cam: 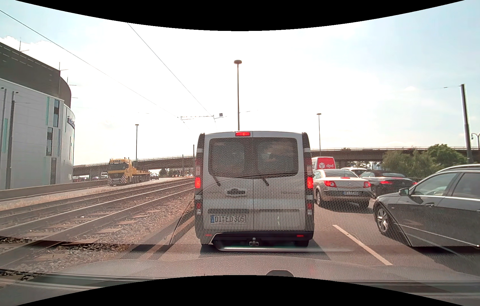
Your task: Follow the waypoints while adhering to traffic rules and regulations
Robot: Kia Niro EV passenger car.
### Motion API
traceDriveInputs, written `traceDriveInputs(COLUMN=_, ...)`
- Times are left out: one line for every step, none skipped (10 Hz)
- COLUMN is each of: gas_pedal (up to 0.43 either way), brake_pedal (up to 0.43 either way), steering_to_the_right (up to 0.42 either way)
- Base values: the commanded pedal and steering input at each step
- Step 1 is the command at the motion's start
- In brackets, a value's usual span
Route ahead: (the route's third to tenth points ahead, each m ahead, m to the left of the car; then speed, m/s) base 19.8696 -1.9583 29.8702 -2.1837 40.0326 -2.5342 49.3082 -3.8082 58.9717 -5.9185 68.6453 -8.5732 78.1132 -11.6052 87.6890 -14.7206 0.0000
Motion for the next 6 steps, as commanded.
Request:
traceDriveInputs(gas_pedal=0.000, brake_pedal=0.250, steering_to_the_right=-0.003)
traceDriveInputs(gas_pedal=0.000, brake_pedal=0.250, steering_to_the_right=-0.003)
traceDriveInputs(gas_pedal=0.000, brake_pedal=0.250, steering_to_the_right=-0.003)
traceDriveInputs(gas_pedal=0.000, brake_pedal=0.250, steering_to_the_right=-0.003)
traceDriveInputs(gas_pedal=0.000, brake_pedal=0.250, steering_to_the_right=-0.003)
traceDriveInputs(gas_pedal=0.000, brake_pedal=0.250, steering_to_the_right=-0.003)
